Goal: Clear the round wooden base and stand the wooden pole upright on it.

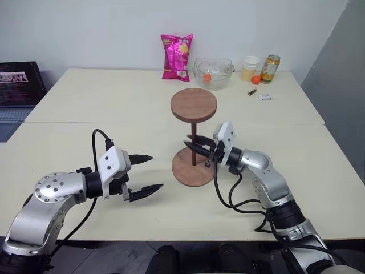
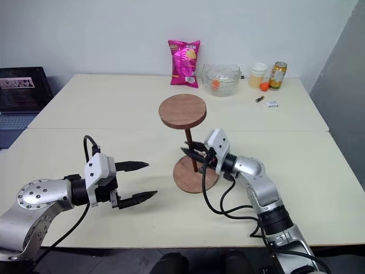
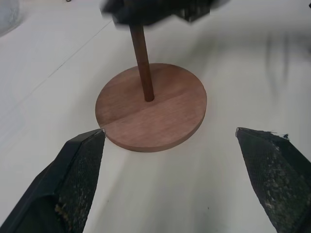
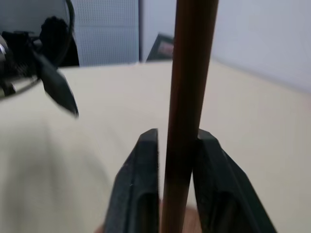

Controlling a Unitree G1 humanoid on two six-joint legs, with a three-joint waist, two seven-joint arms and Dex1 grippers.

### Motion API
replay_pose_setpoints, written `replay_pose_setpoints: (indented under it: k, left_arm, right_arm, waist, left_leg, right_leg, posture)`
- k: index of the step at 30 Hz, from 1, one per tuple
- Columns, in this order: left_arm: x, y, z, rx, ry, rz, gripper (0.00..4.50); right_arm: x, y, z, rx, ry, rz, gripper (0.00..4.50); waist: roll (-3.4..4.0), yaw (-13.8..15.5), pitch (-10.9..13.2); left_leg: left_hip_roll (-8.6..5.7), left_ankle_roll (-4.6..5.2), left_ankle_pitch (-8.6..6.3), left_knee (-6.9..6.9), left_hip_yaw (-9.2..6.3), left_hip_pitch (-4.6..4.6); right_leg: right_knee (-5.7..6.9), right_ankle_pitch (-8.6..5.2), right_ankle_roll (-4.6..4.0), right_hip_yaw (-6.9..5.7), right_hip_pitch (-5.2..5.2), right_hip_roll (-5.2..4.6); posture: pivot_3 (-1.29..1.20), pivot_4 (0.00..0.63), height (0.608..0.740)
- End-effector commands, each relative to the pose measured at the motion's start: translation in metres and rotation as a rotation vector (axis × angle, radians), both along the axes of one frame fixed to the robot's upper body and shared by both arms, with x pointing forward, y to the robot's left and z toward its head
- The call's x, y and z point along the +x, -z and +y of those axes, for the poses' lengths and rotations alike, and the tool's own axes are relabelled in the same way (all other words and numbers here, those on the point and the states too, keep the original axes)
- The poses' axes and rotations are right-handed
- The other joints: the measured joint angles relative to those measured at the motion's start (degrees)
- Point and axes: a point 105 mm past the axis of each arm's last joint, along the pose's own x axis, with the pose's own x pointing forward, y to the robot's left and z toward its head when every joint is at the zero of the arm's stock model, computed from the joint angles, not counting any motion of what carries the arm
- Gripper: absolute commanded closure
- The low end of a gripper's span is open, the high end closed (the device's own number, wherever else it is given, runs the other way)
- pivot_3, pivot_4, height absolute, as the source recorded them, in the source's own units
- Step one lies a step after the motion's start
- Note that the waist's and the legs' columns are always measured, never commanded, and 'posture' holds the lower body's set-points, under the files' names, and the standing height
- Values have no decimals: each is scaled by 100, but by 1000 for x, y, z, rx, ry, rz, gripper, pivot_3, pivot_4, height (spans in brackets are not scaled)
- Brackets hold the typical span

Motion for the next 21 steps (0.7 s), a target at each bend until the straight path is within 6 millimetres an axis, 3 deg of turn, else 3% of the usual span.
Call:
replay_pose_setpoints:
  k: [1, 3, 10, 17, 21]
  left_arm:
    - [1, -8, -2, 1, 7, -46, 0]
    - [1, -8, -2, 1, 7, -47, 0]
    - [2, -9, -1, -3, 4, -46, 0]
    - [7, -17, 2, -14, -26, -64, 0]
    - [18, -19, 11, 60, -97, -55, 0]
  right_arm:
    - [-1, -19, 0, 48, -17, -49, 2294]
    - [-5, -23, -1, 71, -39, -42, 1720]
    - [-12, -29, -6, 82, -82, -39, 73]
    - [-17, -40, -28, -2, -103, -87, 73]
    - [-29, -47, -60, -137, -131, -139, 73]
  waist:
    - [3, -16, 9]
    - [3, -33, 10]
    - [4, -29, 18]
    - [-4, -8, 36]
    - [-13, 1, 70]
  left_leg:
    - [0, 0, 0, 2, 2, -21]
    - [0, -2, 1, 12, 2, -70]
    - [2, -2, 1, 9, 1, -72]
    - [-1, -1, 1, 11, 1, -74]
    - [-1, -1, 1, 11, -1, -74]
  right_leg:
    - [5, 1, 0, 2, -23, 0]
    - [28, 2, 0, 1, -76, 1]
    - [24, 1, 0, -3, -76, 2]
    - [22, 1, 0, -3, -75, 1]
    - [23, 0, 1, -6, -74, 1]
  posture:
    - [0, 150, 740]
    - [0, 150, 740]
    - [0, 150, 740]
    - [0, 150, 740]
    - [0, 150, 740]
